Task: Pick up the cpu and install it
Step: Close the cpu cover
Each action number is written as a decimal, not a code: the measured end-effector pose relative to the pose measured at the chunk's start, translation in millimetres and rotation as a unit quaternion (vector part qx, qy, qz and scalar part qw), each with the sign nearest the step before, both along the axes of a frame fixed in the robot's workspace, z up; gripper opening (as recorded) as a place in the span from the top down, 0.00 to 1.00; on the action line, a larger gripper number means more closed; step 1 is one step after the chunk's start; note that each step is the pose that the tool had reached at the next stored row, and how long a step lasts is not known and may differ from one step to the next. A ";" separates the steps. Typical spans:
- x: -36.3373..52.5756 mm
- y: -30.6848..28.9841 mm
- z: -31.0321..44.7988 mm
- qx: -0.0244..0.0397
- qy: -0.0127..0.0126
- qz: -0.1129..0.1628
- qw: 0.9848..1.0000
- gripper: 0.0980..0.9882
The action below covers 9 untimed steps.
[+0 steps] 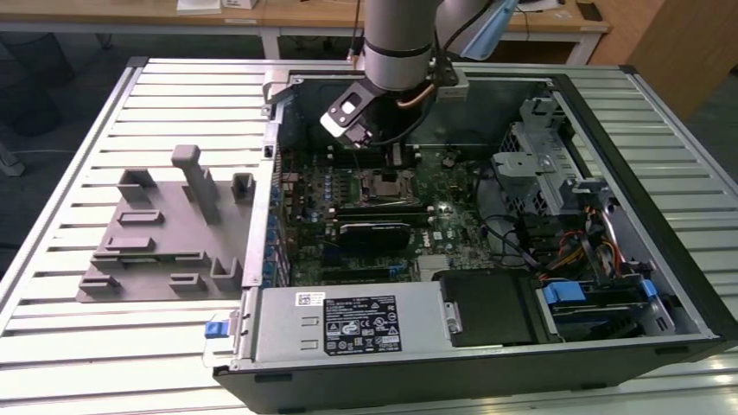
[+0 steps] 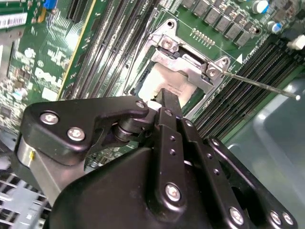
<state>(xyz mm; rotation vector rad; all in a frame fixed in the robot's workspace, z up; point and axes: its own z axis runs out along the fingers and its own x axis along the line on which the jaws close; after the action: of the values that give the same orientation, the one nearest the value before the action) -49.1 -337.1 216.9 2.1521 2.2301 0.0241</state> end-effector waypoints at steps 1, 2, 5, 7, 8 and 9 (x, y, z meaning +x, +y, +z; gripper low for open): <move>0.0 0.0 0.0 0.000 0.000 0.009 1.000 0.99; 0.0 0.0 -0.1 0.000 0.000 0.018 1.000 0.99; 0.0 0.0 -0.1 0.000 0.000 0.045 0.999 0.99; 0.0 0.0 -0.2 0.000 0.000 0.063 0.998 0.99; 0.0 0.0 -0.2 0.000 0.000 0.072 0.997 0.99; 0.0 0.0 -0.2 0.000 0.000 0.081 0.997 0.99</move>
<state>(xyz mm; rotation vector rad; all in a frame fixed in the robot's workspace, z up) -49.1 -337.1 216.7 1.9643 2.3989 0.0292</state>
